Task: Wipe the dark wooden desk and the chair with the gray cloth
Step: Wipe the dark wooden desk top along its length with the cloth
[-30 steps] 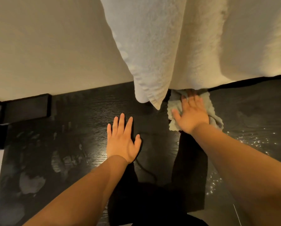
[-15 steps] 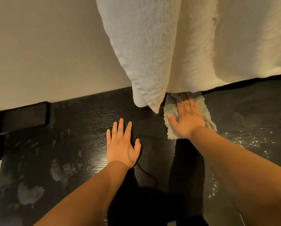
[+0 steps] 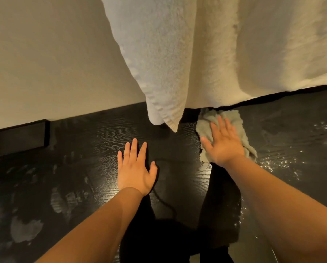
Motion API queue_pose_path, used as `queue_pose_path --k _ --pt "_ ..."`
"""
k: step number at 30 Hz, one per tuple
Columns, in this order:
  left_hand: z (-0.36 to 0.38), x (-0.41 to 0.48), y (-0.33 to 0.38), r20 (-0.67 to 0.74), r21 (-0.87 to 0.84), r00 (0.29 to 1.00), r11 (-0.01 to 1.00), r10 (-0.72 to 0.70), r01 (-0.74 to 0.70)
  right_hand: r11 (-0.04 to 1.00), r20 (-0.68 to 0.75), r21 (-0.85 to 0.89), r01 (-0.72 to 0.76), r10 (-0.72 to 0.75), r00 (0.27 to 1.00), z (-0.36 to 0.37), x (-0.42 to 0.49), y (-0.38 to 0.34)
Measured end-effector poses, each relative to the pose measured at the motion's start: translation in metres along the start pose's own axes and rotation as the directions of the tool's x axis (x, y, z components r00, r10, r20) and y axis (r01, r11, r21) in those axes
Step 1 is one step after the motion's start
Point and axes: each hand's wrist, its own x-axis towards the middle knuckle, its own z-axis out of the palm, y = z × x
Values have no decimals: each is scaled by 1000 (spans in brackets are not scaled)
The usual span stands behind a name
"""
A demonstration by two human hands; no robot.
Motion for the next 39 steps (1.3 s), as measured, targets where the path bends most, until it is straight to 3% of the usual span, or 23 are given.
queue_pose_path --k 3,5,7,10,12,15,19,21,23,27,30,34,36,39 --pt "0 -1 0 8 5 1000 1000 -6 6 997 -13 70 -13 14 1000 3 -14 -25" --pt "-1 -2 0 6 10 1000 1000 1 -1 983 -25 64 170 -169 985 14 -38 -53" --pt "-2 -1 0 8 12 1000 1000 0 0 938 59 3 347 -347 936 24 -60 -68" --pt "-2 -2 1 13 17 1000 1000 -14 14 877 100 -30 480 -475 874 22 -59 -47" --pt "-3 -2 2 12 14 1000 1000 -18 18 887 82 -63 458 -453 888 11 -42 -21" --pt "-4 -1 3 1 8 1000 1000 -20 20 967 31 -107 231 -229 973 0 -14 14" --pt "-4 -2 4 -1 0 1000 1000 -25 25 993 20 -6 120 -120 993 11 -24 -2" --pt "-5 -2 4 -4 7 1000 1000 -24 24 978 14 5 207 -207 978 20 -56 -22" --pt "-4 -2 5 1 14 1000 999 -32 32 939 95 -32 343 -339 936 29 -86 -30" --pt "-5 -2 9 18 27 999 998 -50 50 859 112 -40 510 -503 857 28 -79 5" --pt "-4 -2 18 23 22 995 996 -92 91 916 23 -77 394 -393 919 16 -35 36" --pt "-4 0 56 50 -45 968 968 -247 249 970 20 -36 240 -239 971 15 -13 37" --pt "-3 8 87 80 -60 966 966 -247 252 957 38 -17 290 -289 956 19 -33 28" --pt "3 23 124 122 -22 979 985 -166 170 862 155 -32 507 -497 854 24 -74 26"
